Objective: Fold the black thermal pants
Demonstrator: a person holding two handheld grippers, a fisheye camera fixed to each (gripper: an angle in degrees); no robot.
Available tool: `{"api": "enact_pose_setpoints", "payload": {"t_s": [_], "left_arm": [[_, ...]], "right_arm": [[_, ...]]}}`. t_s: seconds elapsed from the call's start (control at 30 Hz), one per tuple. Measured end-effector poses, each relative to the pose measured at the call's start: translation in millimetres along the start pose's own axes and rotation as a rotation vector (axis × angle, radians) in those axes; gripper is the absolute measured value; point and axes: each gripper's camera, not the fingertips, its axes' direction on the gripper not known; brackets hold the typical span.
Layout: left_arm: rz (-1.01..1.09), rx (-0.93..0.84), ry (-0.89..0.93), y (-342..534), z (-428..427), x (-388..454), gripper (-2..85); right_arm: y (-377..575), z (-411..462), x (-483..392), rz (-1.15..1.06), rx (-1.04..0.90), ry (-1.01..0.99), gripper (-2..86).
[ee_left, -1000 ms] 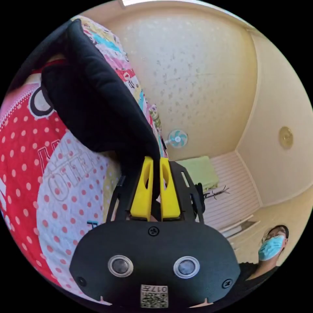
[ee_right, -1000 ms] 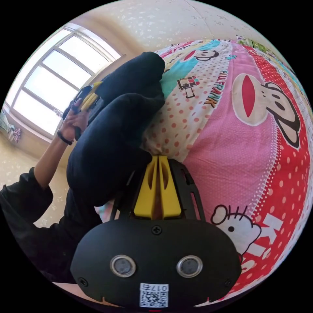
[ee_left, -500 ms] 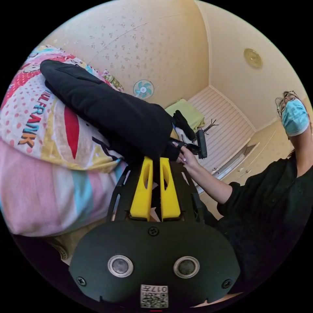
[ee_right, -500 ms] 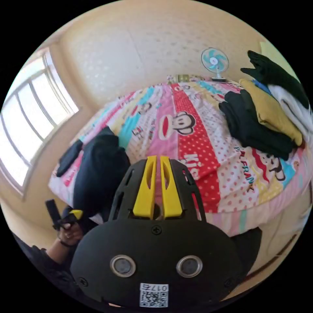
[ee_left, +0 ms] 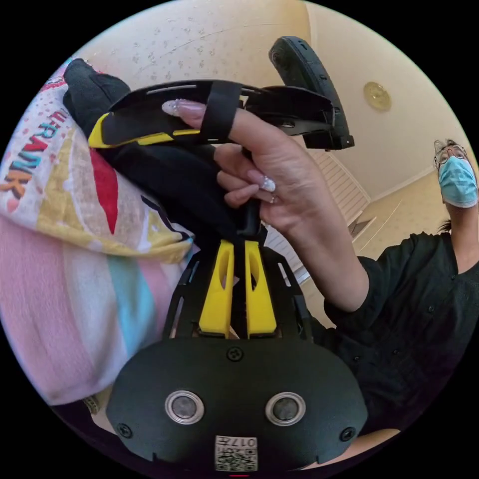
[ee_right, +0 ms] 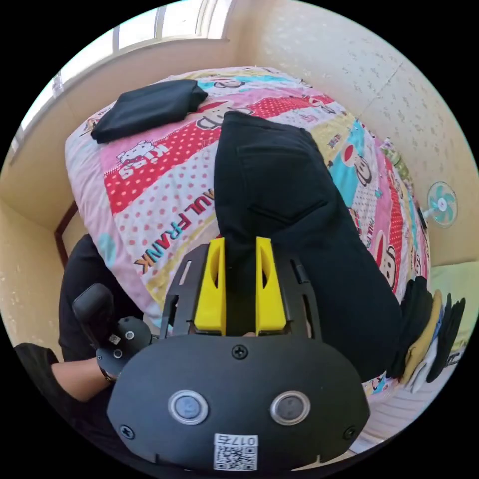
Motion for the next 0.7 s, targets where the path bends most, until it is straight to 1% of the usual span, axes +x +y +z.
{"api": "enact_pose_setpoints", "payload": {"t_s": [0.07, 0.13, 0.17, 0.2, 0.27, 0.33, 0.37, 0.43, 0.5, 0.53, 0.57, 0.63, 0.7], "left_arm": [[-0.025, 0.028, 0.066, 0.2, 1.8, -16.2, 4.4], [-0.014, 0.070, 0.136, -6.4, 0.4, -31.9, 4.9], [-0.001, 0.086, 0.143, -8.4, -0.3, -33.7, 5.0], [0.026, 0.126, 0.148, -12.3, -2.7, -35.2, 5.1], [0.041, 0.216, 0.103, -14.8, -8.8, -35.5, 6.0], [0.050, 0.342, -0.074, -11.9, -17.2, -32.2, 10.0], [0.053, 0.367, -0.131, -10.9, -17.8, -30.9, 10.8], [0.094, 0.449, -0.351, -7.6, -9.9, -25.5, 13.9], [0.125, 0.443, -0.461, -11.8, 9.9, -28.6, 15.5], [0.140, 0.413, -0.505, -18.0, 26.7, -34.1, 16.1], [0.147, 0.393, -0.517, -21.9, 35.7, -37.8, 16.2], [0.130, 0.320, -0.551, -37.7, 68.1, -55.8, 16.0], [0.087, 0.282, -0.524, -45.7, 86.6, -75.1, 13.7]], "right_arm": [[6.2, -43.6, 32.7, 0.102, 0.122, -0.092, 3.7], [23.1, -86.8, 68.1, 0.211, 0.233, -0.047, 2.9], [40.4, -119.6, 90.4, 0.261, 0.315, -0.022, 2.6], [49.9, -135.0, 100.7, 0.280, 0.348, -0.022, 2.4], [93.2, -189.3, 132.1, 0.360, 0.468, -0.056, 2.2], [124.4, -219.5, 137.1, 0.391, 0.537, -0.050, 2.2], [140.4, -232.7, 134.5, 0.394, 0.555, -0.035, 2.2], [156.1, -241.2, 127.9, 0.401, 0.551, -0.019, 2.5], [162.2, -237.3, 119.0, 0.414, 0.547, 0.040, 2.9], [158.1, -226.0, 115.1, 0.437, 0.511, 0.100, 3.4], [145.8, -209.5, 112.6, 0.453, 0.442, 0.144, 4.3], [119.7, -188.5, 110.5, 0.498, 0.334, 0.148, 6.2], [94.7, -184.9, 99.3, 0.506, 0.344, 0.085, 7.9]]}}
